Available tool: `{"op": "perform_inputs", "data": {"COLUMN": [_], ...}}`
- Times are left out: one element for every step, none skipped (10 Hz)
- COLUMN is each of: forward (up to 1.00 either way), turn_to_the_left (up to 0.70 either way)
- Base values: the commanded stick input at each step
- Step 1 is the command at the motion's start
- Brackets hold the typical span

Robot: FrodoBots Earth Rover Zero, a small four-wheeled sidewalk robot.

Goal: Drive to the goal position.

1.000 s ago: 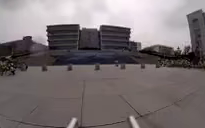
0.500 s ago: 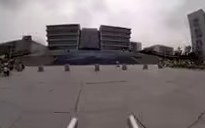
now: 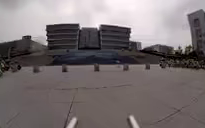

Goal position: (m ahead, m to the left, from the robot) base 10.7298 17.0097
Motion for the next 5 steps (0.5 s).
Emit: {"op": "perform_inputs", "data": {"forward": [1.00, 1.00, 1.00, 1.00, 1.00], "turn_to_the_left": [0.00, 0.00, 0.31, 0.34, 0.18]}}
